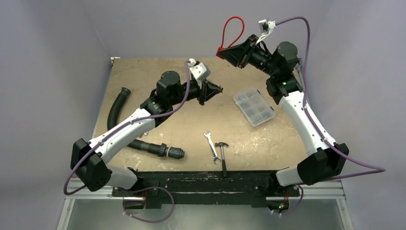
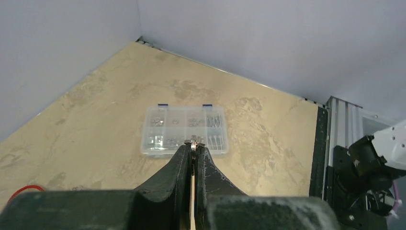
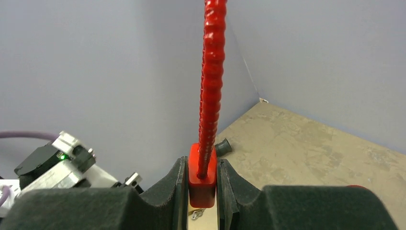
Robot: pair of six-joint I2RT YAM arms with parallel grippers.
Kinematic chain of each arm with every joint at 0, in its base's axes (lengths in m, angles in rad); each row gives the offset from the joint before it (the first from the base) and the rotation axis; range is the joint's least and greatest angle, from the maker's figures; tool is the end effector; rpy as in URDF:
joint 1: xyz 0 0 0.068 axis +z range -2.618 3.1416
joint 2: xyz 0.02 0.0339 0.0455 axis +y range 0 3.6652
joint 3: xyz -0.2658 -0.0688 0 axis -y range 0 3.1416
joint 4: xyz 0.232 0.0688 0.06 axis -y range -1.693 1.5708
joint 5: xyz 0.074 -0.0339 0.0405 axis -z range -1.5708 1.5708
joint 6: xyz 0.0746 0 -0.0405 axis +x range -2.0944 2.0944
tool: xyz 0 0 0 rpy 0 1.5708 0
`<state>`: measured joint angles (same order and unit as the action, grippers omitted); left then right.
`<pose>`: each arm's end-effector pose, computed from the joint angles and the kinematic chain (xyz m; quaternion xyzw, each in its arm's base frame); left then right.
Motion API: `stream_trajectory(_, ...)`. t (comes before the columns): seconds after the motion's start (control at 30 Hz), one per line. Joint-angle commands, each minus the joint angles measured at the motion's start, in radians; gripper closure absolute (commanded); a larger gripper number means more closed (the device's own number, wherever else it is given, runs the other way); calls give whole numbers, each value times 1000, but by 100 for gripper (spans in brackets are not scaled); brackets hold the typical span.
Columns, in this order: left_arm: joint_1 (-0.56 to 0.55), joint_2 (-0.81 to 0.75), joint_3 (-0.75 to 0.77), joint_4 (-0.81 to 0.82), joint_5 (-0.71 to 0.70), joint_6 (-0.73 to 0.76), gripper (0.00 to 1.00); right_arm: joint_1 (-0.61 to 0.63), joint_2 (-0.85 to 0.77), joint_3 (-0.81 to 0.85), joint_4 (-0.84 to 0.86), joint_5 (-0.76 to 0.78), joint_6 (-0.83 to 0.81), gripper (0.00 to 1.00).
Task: Lock with the key
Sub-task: Remove the key from the lock, then place the lock at the center of the board.
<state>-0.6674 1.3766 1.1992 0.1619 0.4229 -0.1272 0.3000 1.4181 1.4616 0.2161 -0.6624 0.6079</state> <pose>0.2557 -0.2405 0.3902 0.3278 0.6321 -0.4033 0.5747 0.3085 0.1435 0.4803 -0.1663 0.6092 0.5069 0.5868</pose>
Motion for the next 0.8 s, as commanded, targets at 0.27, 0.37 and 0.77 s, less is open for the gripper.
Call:
stream_trajectory(0.27, 37, -28, 44, -188, 73, 184, 100, -6, -39, -77, -69, -33, -102, 100)
stream_trajectory(0.37, 52, -25, 28, -217, 86, 198, 100, -6, -41, -125, -109, -46, -121, 100)
stream_trajectory(0.77, 276, -6, -95, -31, 136, -44, 100, 16, 136, -224, -196, -110, -203, 100)
